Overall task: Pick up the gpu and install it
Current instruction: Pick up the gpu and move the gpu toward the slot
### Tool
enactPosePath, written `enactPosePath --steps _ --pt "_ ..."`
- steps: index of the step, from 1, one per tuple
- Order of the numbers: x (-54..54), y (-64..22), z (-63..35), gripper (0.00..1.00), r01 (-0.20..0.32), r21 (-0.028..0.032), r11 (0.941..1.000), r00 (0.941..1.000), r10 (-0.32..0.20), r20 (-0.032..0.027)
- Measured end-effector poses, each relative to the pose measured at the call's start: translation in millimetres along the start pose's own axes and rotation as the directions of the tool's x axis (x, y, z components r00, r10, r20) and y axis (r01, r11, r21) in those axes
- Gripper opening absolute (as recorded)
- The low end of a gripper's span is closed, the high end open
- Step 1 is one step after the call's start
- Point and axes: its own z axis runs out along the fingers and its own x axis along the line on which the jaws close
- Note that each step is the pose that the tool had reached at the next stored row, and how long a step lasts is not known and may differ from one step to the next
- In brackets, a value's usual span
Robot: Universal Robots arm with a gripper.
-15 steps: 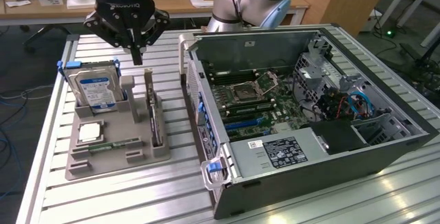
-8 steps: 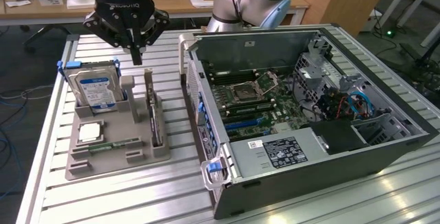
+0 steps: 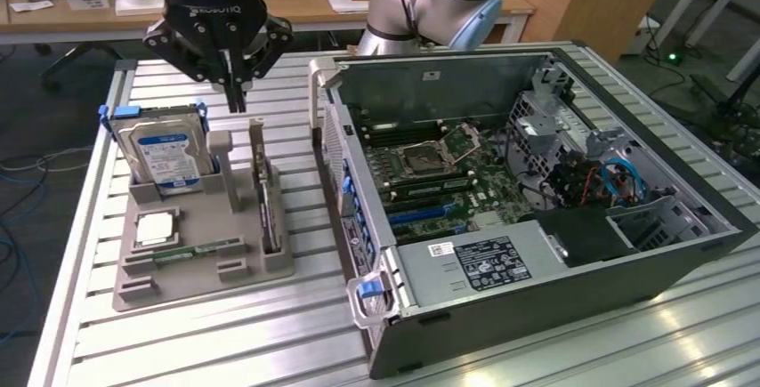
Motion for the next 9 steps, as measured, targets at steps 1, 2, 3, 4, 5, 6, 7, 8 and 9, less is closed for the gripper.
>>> enactPosePath --steps 1,2,3,4,5,6,7,8,9 --pt "0.0 0.0 0.0 0.11 0.0 0.0 1.0 1.0 0.0 0.0" --pt "0.0 0.0 0.0 0.17 0.0 0.0 1.0 1.0 0.0 0.0" --pt "0.0 0.0 0.0 0.23 0.0 0.0 1.0 1.0 0.0 0.0" --pt "0.0 0.0 0.0 0.29 0.0 0.0 1.0 1.0 0.0 0.0" --pt "0.0 0.0 0.0 0.35 0.0 0.0 1.0 1.0 0.0 0.0" --pt "0.0 0.0 0.0 0.35 0.0 0.0 1.0 1.0 0.0 0.0" --pt "0.0 0.0 0.0 0.41 0.0 0.0 1.0 1.0 0.0 0.0" --pt "0.0 0.0 0.0 0.41 0.0 0.0 1.0 1.0 0.0 0.0" --pt "0.0 0.0 0.0 0.47 0.0 -0.0001 1.0 1.0 0.0 0.0"
